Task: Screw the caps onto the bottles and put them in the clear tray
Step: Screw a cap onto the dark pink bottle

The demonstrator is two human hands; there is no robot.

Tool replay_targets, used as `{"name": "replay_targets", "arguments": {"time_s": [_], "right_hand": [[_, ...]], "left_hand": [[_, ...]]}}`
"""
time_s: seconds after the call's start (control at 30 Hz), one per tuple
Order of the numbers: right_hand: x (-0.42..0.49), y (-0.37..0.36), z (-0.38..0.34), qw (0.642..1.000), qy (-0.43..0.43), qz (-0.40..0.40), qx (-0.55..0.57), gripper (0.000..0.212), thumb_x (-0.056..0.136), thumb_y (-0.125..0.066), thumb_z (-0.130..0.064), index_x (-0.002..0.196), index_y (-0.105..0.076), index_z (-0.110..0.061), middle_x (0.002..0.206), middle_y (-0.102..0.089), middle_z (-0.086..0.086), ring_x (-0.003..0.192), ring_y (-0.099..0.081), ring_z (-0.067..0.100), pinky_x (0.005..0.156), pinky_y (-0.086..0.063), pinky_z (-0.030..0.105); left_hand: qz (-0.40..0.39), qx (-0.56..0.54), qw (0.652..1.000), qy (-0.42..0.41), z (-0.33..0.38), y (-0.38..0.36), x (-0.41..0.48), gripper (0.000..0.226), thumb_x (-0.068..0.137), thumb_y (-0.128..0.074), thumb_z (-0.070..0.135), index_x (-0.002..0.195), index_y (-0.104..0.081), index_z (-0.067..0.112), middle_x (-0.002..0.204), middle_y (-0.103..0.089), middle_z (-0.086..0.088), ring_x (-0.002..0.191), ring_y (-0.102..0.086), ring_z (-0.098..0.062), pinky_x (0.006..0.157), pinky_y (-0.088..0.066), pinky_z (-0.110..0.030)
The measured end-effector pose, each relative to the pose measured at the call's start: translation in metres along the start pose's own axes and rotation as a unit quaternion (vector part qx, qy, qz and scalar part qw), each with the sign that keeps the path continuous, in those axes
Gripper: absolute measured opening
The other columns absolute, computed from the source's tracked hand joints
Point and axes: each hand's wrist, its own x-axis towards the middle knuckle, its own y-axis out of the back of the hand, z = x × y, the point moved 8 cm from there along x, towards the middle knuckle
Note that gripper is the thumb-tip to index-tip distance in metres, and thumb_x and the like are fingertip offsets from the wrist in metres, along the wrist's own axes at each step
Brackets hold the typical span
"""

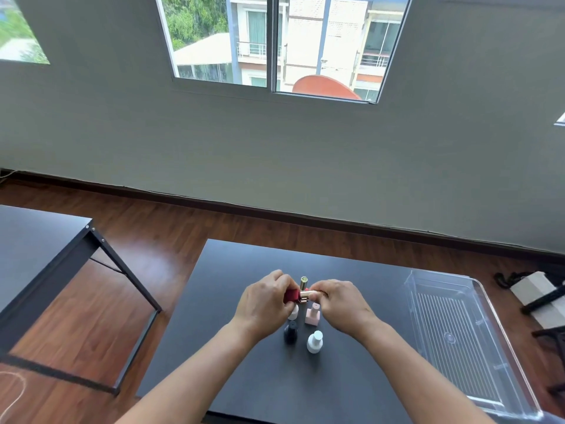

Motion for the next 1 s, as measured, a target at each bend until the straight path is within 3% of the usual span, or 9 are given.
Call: {"name": "replay_targets", "arguments": {"time_s": [0.2, 0.3, 0.47, 0.67, 0.83, 1.0], "right_hand": [[0.012, -0.007, 0.003, 0.992, -0.038, -0.009, 0.117, 0.009, 0.085, -0.067, -0.027, 0.092, -0.073, -0.025, 0.077, -0.068, -0.013, 0.072, -0.061, 0.003, 0.066, -0.046, 0.016], [0.02, -0.008, 0.007, 0.988, -0.042, -0.007, 0.147, 0.017, 0.08, -0.072, -0.027, 0.097, -0.071, -0.029, 0.079, -0.067, -0.01, 0.07, -0.061, 0.006, 0.068, -0.051, 0.022], [0.039, -0.012, 0.025, 0.995, -0.071, 0.043, 0.054, 0.026, 0.088, -0.063, -0.02, 0.114, -0.064, -0.023, 0.092, -0.058, -0.009, 0.086, -0.057, 0.009, 0.082, -0.048, 0.026], [0.057, -0.038, 0.031, 0.994, -0.108, -0.011, -0.033, 0.041, 0.09, -0.056, -0.02, 0.13, -0.052, -0.027, 0.126, -0.058, -0.004, 0.119, -0.052, 0.02, 0.098, -0.044, 0.038], [0.065, -0.045, 0.035, 0.988, -0.14, -0.015, -0.055, 0.029, 0.089, -0.054, -0.023, 0.117, -0.061, -0.027, 0.121, -0.064, -0.002, 0.111, -0.058, 0.026, 0.09, -0.046, 0.038], [0.063, -0.046, 0.038, 0.988, -0.142, -0.004, -0.054, 0.027, 0.088, -0.051, -0.024, 0.111, -0.064, -0.028, 0.115, -0.067, -0.003, 0.106, -0.059, 0.024, 0.088, -0.048, 0.037]], "left_hand": [[-0.018, -0.009, 1.0, 0.02, -0.017, -0.007, 0.009, 0.018, 0.085, -0.06, 0.025, 0.102, -0.059, 0.028, 0.099, -0.057, 0.008, 0.082, -0.062, -0.017, 0.067, -0.053, -0.035], [-0.023, -0.041, 0.997, 0.06, -0.033, -0.012, 0.01, 0.018, 0.084, -0.063, 0.026, 0.1, -0.06, 0.032, 0.098, -0.06, 0.01, 0.085, -0.063, -0.015, 0.071, -0.054, -0.036], [-0.015, -0.1, 0.98, 0.173, -0.069, -0.014, 0.011, 0.017, 0.078, -0.07, 0.042, 0.092, -0.062, 0.038, 0.088, -0.069, 0.017, 0.083, -0.064, -0.004, 0.07, -0.053, -0.029], [-0.043, -0.165, 0.953, 0.25, -0.096, -0.025, 0.01, 0.019, 0.07, -0.077, 0.035, 0.084, -0.064, 0.038, 0.081, -0.07, 0.017, 0.082, -0.065, -0.003, 0.07, -0.051, -0.026], [-0.054, -0.185, 0.949, 0.25, -0.101, -0.03, 0.014, 0.021, 0.068, -0.081, 0.027, 0.078, -0.065, 0.036, 0.08, -0.071, 0.017, 0.08, -0.065, 0.001, 0.065, -0.046, -0.018], [-0.057, -0.181, 0.951, 0.243, -0.107, -0.031, 0.021, 0.023, 0.067, -0.081, 0.025, 0.082, -0.066, 0.034, 0.084, -0.071, 0.015, 0.081, -0.065, 0.0, 0.071, -0.051, -0.022]]}}
